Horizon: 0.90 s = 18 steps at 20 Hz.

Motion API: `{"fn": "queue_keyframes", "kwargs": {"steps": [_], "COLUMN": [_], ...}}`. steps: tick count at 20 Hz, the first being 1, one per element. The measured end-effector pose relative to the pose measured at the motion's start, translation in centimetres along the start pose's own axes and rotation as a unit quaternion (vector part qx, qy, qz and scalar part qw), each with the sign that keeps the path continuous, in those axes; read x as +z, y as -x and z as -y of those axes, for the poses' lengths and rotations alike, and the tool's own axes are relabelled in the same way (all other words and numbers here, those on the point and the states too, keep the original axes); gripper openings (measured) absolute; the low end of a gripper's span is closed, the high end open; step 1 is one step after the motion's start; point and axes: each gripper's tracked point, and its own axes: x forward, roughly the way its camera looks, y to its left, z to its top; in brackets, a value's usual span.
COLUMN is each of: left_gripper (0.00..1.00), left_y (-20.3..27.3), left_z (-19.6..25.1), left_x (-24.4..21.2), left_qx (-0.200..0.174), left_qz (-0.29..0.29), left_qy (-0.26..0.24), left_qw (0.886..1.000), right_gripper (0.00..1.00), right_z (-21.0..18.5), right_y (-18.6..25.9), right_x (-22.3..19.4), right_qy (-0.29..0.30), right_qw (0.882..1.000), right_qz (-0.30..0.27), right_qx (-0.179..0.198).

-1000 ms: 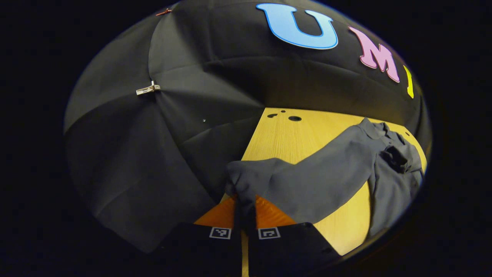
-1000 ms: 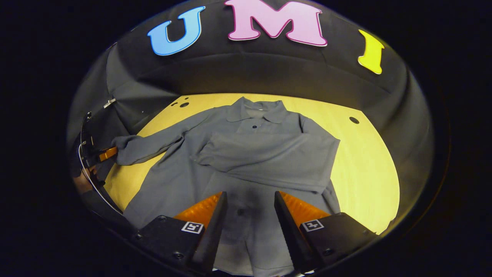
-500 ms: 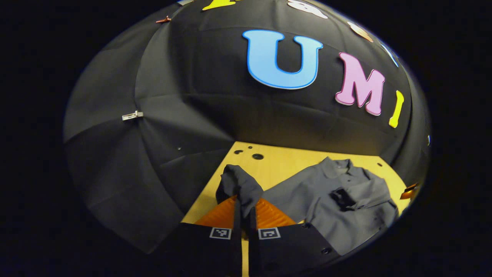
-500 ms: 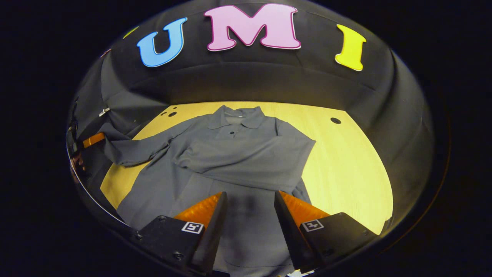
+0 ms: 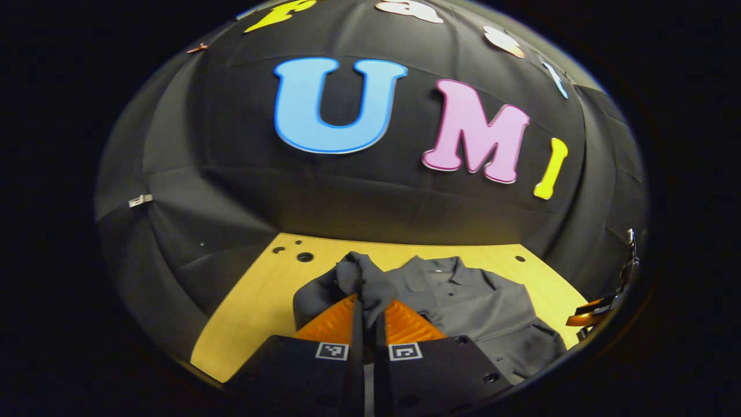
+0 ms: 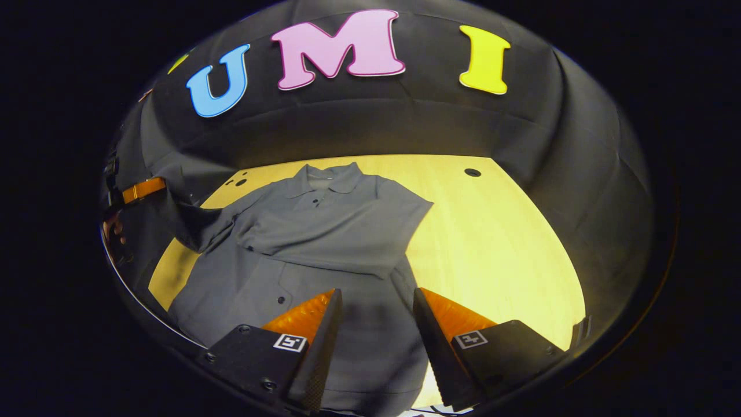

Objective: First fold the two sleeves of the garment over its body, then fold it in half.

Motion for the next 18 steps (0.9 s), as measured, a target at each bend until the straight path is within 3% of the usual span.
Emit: {"fn": "queue_keyframes", "kwargs": {"steps": [9, 18], "left_gripper": [0.11, 0.11], "left_y": [-5.1, -10.3], "left_z": [13.6, 20.1], "left_x": [-1.1, -6.9], "left_qx": [-0.074, -0.069], "left_qz": [-0.022, -0.063], "left_qy": [-0.022, -0.056], "left_qw": [0.997, 0.994], "right_gripper": [0.77, 0.77], "right_z": [6.3, 10.3], "right_y": [0.5, -1.0], "right_x": [-2.3, -3.0], "right_qy": [-0.032, -0.044], "right_qw": [0.999, 0.999], "right_qz": [-0.010, -0.023], "right_qx": [-0.020, -0.014]}}
